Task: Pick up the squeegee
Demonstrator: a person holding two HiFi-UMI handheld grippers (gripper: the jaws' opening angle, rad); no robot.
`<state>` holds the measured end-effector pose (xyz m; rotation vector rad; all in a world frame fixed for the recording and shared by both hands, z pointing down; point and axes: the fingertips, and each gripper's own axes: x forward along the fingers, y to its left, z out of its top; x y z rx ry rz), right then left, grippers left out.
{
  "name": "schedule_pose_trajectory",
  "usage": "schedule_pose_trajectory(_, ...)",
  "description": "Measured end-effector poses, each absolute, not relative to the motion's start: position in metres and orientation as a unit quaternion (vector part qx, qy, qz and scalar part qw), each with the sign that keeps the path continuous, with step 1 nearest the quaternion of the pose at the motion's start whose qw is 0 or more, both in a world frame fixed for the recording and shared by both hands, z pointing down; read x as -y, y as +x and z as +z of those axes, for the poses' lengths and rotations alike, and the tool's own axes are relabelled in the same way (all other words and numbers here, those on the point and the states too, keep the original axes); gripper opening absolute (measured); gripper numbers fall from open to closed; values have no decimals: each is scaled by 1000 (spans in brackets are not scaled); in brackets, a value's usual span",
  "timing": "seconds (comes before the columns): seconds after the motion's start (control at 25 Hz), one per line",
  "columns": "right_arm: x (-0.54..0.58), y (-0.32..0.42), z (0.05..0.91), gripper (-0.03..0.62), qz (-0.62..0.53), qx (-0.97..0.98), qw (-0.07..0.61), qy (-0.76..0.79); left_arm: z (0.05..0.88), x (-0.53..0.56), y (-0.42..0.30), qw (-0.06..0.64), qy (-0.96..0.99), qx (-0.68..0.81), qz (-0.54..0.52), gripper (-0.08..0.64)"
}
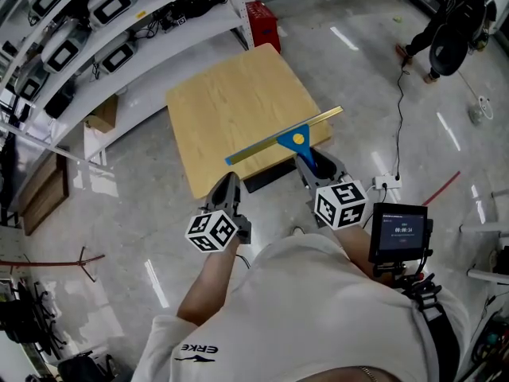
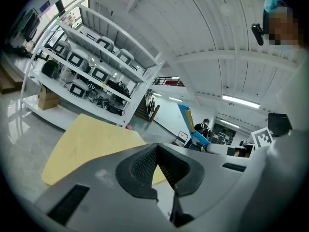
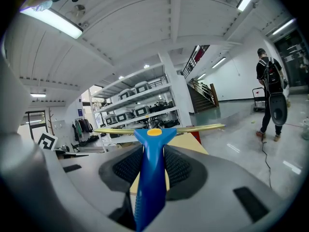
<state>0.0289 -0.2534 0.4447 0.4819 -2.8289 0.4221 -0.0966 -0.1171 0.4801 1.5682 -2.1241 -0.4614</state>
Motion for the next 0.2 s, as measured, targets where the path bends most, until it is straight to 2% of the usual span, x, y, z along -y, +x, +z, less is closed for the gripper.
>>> schedule_pose_trajectory(0.2,251,25,444,138,141,970,118,158,480,119,-98,225,568,773,-171,4)
